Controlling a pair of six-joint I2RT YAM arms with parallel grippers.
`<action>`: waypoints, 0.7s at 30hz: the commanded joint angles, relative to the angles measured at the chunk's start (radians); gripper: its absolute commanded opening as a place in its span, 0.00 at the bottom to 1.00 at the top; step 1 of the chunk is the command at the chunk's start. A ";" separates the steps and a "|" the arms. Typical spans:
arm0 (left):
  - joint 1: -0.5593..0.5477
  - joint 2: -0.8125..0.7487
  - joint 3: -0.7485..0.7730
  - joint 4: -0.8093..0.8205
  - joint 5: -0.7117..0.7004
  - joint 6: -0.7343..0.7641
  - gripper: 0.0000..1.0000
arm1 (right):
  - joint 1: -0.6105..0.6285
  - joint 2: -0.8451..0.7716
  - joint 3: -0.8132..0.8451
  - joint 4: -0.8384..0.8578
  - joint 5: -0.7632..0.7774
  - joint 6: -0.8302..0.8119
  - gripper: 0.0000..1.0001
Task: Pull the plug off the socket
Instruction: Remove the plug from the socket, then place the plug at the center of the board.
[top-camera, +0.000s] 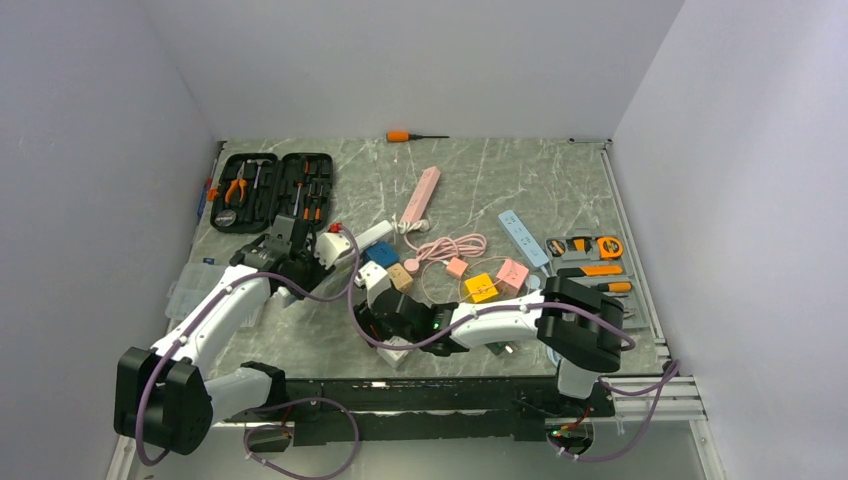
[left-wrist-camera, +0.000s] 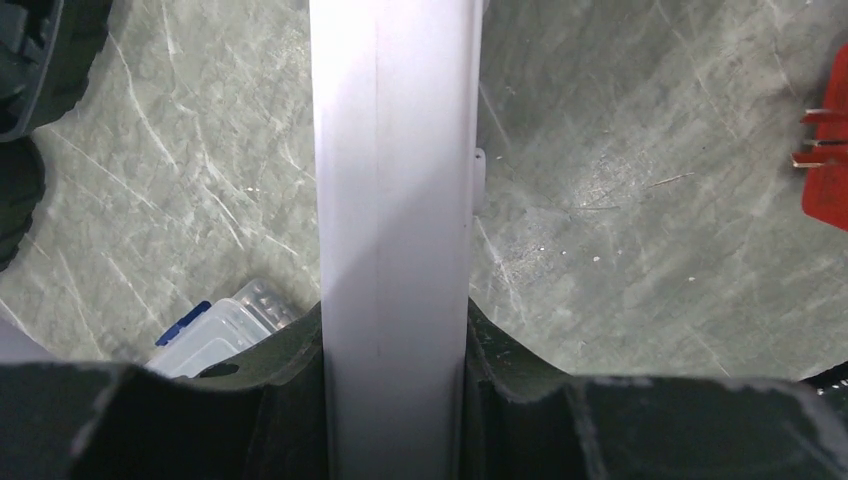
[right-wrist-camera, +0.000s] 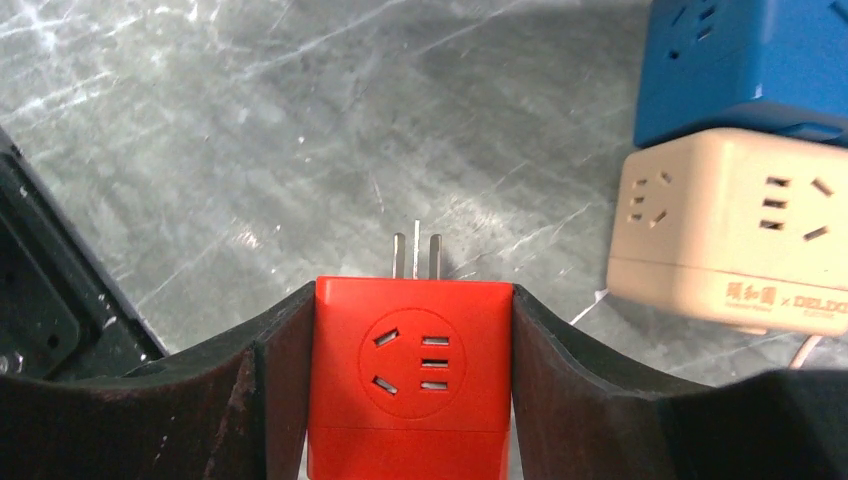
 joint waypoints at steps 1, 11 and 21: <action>-0.003 -0.046 0.030 0.114 0.073 -0.015 0.00 | 0.012 -0.047 -0.033 -0.018 -0.035 -0.020 0.28; -0.004 -0.095 0.073 0.019 0.225 0.023 0.00 | -0.064 -0.188 0.025 -0.151 -0.129 -0.055 0.94; -0.002 -0.128 0.059 0.011 0.257 0.033 0.00 | -0.295 -0.418 -0.051 -0.144 -0.247 -0.066 0.96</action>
